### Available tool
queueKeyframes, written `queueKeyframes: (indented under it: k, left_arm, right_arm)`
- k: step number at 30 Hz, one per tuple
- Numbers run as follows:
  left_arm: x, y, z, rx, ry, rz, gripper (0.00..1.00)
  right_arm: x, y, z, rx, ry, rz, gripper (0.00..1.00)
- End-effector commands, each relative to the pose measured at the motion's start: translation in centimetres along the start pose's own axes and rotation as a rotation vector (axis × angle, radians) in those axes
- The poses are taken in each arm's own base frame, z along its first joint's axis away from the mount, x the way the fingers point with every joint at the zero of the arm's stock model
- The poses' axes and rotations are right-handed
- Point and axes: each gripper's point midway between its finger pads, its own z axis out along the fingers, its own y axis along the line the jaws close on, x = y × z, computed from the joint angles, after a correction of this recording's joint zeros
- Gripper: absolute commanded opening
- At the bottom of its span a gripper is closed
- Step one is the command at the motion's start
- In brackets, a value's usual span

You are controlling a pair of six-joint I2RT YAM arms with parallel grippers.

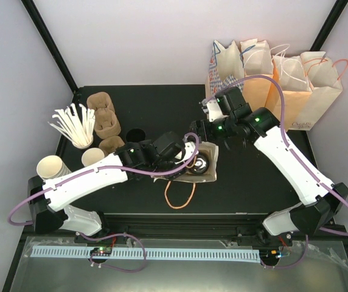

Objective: Pack the takeout coffee

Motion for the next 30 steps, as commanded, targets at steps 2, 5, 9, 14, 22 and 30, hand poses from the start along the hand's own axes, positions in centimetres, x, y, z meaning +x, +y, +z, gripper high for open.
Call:
queueKeyframes:
  k: [2, 5, 9, 14, 22, 30]
  left_arm:
    - [-1.1, 0.7, -1.3, -0.018, -0.065, 0.031, 0.47]
    - [-0.8, 0.7, -1.2, -0.020, -0.058, 0.042, 0.47]
    - [-0.4, 0.8, -1.2, -0.032, -0.048, 0.039, 0.46]
    - [-0.8, 1.0, -1.6, -0.035, -0.080, 0.013, 0.46]
    - [-1.8, 1.0, -2.2, -0.024, -0.108, 0.002, 0.46]
    - [-1.8, 0.9, -2.1, -0.021, -0.118, 0.009, 0.46]
  right_arm:
    - [-1.0, 0.9, 0.7, -0.036, 0.005, 0.008, 0.84]
    - [-1.1, 0.4, 0.7, -0.002, 0.012, -0.004, 0.83]
    - [-1.0, 0.3, -0.9, 0.035, 0.004, -0.047, 0.83]
    - [0.2, -0.9, -3.8, 0.138, 0.019, -0.070, 0.80]
    - [5.2, 2.3, -6.8, -0.022, 0.165, 0.183, 0.55]
    - [5.7, 3.1, -3.3, -0.145, 0.188, 0.384, 0.44]
